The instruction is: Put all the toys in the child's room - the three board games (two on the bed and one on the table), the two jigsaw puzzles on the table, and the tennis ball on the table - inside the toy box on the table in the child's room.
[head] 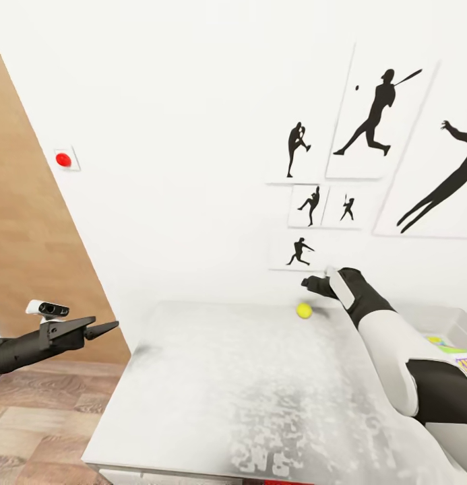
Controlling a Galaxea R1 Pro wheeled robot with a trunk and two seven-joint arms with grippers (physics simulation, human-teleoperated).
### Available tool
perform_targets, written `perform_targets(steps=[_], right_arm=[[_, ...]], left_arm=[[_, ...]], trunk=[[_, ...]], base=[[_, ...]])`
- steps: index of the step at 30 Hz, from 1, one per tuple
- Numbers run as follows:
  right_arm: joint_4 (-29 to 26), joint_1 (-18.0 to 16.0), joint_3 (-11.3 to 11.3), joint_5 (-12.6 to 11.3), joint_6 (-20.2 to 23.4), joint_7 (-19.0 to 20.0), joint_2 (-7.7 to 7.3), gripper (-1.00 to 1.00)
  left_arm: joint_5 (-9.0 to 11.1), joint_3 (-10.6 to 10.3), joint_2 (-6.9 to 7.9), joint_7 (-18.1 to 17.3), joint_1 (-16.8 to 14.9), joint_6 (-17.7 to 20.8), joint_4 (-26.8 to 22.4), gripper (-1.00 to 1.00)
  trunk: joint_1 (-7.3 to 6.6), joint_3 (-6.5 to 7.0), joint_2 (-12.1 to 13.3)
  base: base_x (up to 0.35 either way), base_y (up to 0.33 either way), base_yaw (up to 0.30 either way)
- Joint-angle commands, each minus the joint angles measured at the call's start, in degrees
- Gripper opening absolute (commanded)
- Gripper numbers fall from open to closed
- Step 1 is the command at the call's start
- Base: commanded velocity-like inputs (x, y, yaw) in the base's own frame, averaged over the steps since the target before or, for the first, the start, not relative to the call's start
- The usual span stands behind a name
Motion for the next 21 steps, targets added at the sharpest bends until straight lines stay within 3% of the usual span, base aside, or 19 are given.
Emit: perform_targets(steps=[1,21], right_arm=[[-0.06,-0.21,-0.07,-0.29,0.23,-0.44,0.06,1.0],[0.0,-3.46,-0.09,0.88,2.08,-0.56,0.5,1.0]], left_arm=[[0.09,-0.02,0.02,-0.14,-0.05,0.61,-0.01,1.0],[0.05,0.04,0.15,-0.24,-0.01,0.62,-0.01,1.0]], trunk=[[0.03,-0.23,-0.13],[0.03,-2.11,-0.13]], base=[[0.0,0.0,0.0],[0.0,0.0,0.0]])
